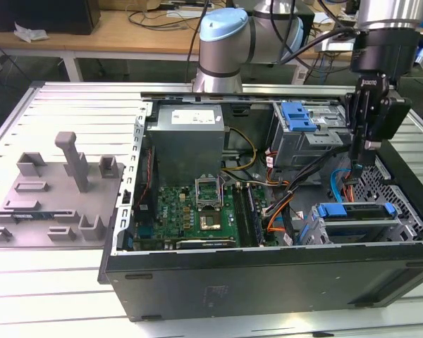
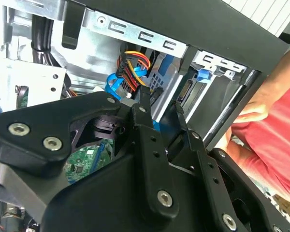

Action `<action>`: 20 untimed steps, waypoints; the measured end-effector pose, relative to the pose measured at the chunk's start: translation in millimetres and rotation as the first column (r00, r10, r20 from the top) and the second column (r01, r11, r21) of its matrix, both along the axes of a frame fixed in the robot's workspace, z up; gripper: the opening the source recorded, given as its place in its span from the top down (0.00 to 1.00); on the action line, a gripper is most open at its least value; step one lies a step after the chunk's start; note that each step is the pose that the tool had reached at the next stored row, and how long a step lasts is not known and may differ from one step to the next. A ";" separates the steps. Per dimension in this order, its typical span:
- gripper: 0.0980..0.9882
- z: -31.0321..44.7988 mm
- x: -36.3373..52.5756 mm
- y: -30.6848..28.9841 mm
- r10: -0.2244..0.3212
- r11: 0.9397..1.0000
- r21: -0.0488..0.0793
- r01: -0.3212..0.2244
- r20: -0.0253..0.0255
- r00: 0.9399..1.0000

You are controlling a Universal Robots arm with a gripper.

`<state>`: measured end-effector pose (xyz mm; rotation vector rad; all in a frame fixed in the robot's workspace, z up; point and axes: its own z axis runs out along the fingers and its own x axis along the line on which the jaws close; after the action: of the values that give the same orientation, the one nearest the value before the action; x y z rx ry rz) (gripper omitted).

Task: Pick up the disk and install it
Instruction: 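Insert the first disk wire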

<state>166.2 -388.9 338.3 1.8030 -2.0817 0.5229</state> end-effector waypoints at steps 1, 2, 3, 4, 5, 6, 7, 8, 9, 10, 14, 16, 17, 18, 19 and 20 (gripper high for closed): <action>0.71 -0.4 0.0 0.3 0.000 1.000 -0.005 0.000 0.001 1.000; 0.71 -1.2 0.0 1.0 0.000 1.000 -0.017 0.000 0.003 1.000; 0.71 -1.8 0.0 1.7 0.000 1.000 -0.027 0.000 0.004 1.000; 0.71 -2.2 0.0 2.3 0.000 0.999 -0.033 0.000 0.004 1.000; 0.71 -3.1 -0.1 3.5 0.000 0.999 -0.043 0.000 0.004 1.000; 0.71 -4.5 -0.2 5.5 0.000 0.998 -0.057 0.000 0.004 1.000; 0.71 -4.7 -0.3 6.4 0.000 0.998 -0.061 0.000 0.004 1.000; 0.71 -5.0 -0.4 7.3 0.000 0.998 -0.063 0.000 0.004 1.000; 0.71 -4.9 -0.3 8.0 0.000 0.998 -0.065 0.000 0.004 1.000; 0.71 -5.0 -0.3 8.1 0.000 0.998 -0.065 0.000 0.004 1.000; 0.71 -5.1 -0.4 8.2 0.000 0.998 -0.066 0.000 0.004 1.000; 0.71 -6.1 -0.6 8.2 0.001 0.997 -0.075 0.000 0.004 1.000; 0.71 -6.4 -0.6 8.2 0.001 0.997 -0.079 -0.001 0.004 1.000; 0.71 -6.7 -0.8 8.1 0.001 0.997 -0.082 -0.001 0.004 1.000; 0.71 -7.2 -1.3 8.2 0.003 0.996 -0.084 -0.002 0.004 1.000; 0.71 -7.6 -1.7 8.3 0.003 0.996 -0.085 -0.003 0.004 1.000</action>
<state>164.5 -380.6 330.8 1.7591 -2.0279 0.6073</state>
